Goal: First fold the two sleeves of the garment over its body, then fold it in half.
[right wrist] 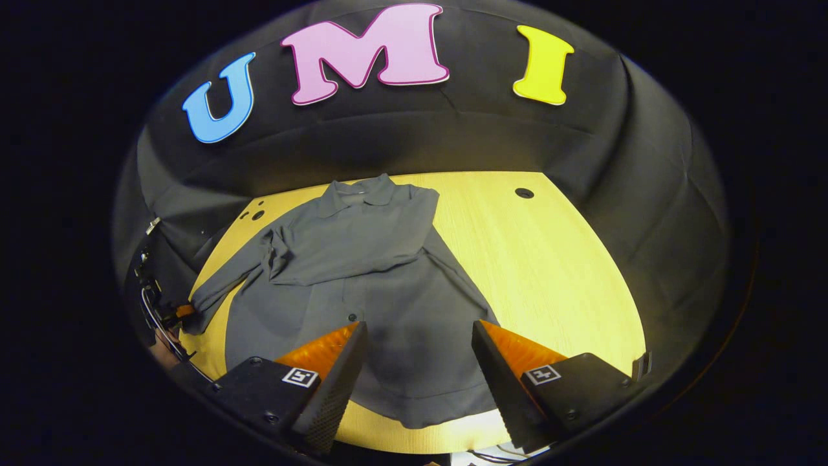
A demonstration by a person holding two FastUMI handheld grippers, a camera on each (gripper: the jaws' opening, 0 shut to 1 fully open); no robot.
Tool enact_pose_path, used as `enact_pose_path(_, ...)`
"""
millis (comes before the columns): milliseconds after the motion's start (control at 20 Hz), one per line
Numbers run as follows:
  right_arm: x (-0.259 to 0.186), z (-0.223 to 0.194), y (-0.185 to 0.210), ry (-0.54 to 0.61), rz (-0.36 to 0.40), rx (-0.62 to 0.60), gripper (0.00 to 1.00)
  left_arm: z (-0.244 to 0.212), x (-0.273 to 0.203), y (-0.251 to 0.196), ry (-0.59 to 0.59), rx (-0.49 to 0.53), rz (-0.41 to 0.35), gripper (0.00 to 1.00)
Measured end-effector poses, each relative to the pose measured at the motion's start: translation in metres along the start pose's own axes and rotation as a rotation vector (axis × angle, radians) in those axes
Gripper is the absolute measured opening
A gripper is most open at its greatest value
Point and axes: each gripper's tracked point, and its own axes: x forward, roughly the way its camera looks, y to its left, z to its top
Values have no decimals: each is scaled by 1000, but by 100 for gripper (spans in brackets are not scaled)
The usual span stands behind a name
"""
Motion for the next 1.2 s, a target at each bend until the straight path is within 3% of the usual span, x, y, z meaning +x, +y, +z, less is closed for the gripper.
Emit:
enact_pose_path(300, 23, 6, -20, 0, 2, 15, 100, 75, -39, -74, -120, -56, -126, 6)
enact_pose_path(400, 28, 5, -30, 4, -7, 24, 100, 99, -55, -104, -162, -51, -178, 2)
enact_pose_path(600, 33, -2, -47, 23, -17, 49, 100, 122, -78, -188, -208, 0, -308, 5)
enact_pose_path(700, 34, -5, -56, 26, -19, 63, 99, 122, -86, -228, -223, 86, -344, 2)
enact_pose_path(850, 38, -10, -68, 34, -27, 83, 99, 104, -102, -298, -229, 207, -434, 5)
enact_pose_path(1200, 50, -31, -86, 66, -23, 142, 99, 44, -143, -450, -176, 312, -673, 5)
